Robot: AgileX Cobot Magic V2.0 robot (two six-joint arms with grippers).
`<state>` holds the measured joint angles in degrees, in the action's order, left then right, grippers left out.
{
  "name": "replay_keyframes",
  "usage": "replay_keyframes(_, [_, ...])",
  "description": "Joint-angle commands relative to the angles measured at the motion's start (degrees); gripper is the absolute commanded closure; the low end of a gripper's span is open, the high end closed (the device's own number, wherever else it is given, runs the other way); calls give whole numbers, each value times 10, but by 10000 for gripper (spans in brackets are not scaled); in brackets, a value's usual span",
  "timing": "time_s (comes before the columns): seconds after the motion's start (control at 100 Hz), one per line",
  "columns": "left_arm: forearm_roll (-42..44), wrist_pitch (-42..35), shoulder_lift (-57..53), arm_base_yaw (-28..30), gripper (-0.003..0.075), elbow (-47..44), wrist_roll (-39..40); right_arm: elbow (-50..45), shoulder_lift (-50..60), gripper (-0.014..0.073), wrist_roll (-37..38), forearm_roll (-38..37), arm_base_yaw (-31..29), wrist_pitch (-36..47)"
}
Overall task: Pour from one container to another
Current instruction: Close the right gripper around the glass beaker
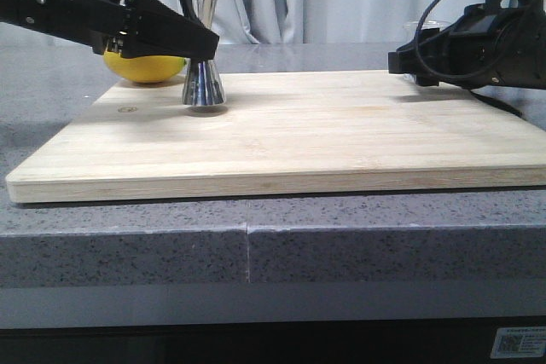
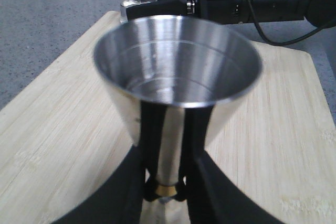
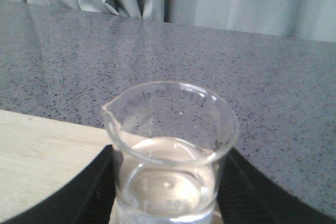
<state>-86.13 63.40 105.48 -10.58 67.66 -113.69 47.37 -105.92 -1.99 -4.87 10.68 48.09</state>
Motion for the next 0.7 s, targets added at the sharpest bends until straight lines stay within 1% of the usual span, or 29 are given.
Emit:
replay_keyframes(0.0, [-40, 30, -25, -5, 627, 18, 6, 15, 24, 305, -1, -4, -3, 49])
replay_keyframes(0.43, [-40, 30, -25, -5, 627, 18, 6, 15, 24, 307, -1, -7, -3, 58])
replay_keyframes(0.6, [-40, 30, -25, -5, 627, 18, 6, 15, 25, 382, -2, -12, -3, 62])
replay_keyframes(0.69, [-40, 30, -25, -5, 627, 18, 6, 15, 25, 393, -2, -16, -3, 63])
